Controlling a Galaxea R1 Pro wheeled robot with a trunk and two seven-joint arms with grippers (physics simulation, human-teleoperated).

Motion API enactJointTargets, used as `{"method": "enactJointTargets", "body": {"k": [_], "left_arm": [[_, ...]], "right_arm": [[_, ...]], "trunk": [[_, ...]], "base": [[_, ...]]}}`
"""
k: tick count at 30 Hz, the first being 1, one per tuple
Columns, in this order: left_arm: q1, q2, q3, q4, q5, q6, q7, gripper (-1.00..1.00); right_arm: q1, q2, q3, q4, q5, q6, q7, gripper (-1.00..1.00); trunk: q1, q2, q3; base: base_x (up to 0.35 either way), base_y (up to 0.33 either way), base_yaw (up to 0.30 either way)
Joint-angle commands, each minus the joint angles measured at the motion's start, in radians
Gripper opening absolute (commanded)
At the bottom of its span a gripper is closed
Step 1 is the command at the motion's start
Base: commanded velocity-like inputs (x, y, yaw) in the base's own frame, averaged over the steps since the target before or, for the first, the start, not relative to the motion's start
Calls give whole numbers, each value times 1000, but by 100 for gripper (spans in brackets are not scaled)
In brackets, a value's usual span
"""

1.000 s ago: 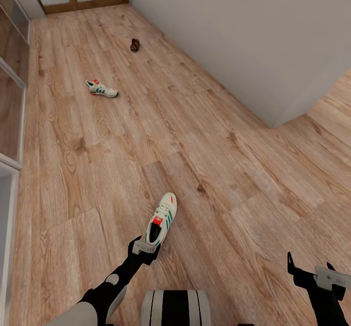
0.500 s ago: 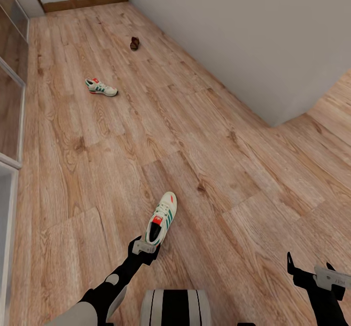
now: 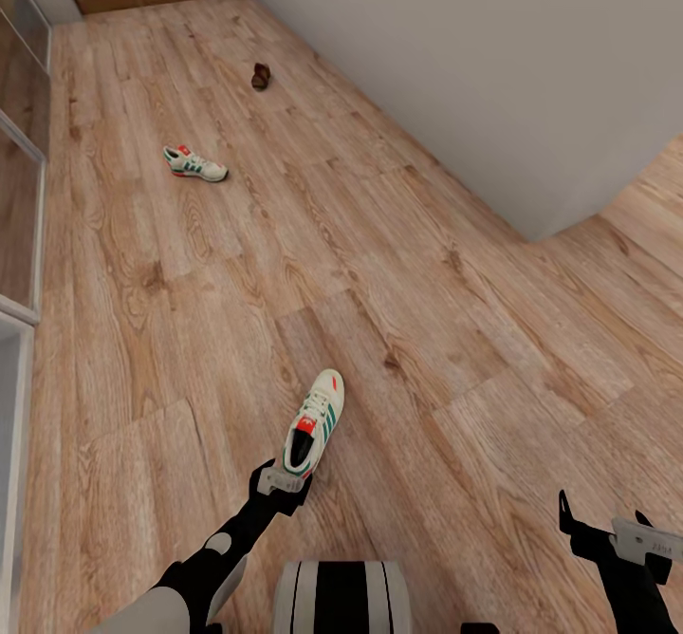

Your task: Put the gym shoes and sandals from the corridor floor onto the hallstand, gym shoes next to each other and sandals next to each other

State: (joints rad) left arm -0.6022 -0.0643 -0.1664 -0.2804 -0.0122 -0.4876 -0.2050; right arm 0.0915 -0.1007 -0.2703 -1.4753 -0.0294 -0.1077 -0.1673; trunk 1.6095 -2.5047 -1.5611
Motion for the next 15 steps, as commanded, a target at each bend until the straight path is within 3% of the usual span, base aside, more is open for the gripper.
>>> {"method": "enactJointTargets", "body": {"k": [1, 15], "left_arm": [[-1, 0, 1, 1, -1, -3, -2, 100], [-1, 0, 1, 1, -1, -3, -2, 100]], "right_arm": [[1, -1, 1, 0, -3, -3, -3, 100], [1, -1, 0, 0, -3, -3, -3, 100]], "trunk": [[0, 0, -1], [0, 0, -5]], "base": [[0, 0, 0], [0, 0, 0]]}}
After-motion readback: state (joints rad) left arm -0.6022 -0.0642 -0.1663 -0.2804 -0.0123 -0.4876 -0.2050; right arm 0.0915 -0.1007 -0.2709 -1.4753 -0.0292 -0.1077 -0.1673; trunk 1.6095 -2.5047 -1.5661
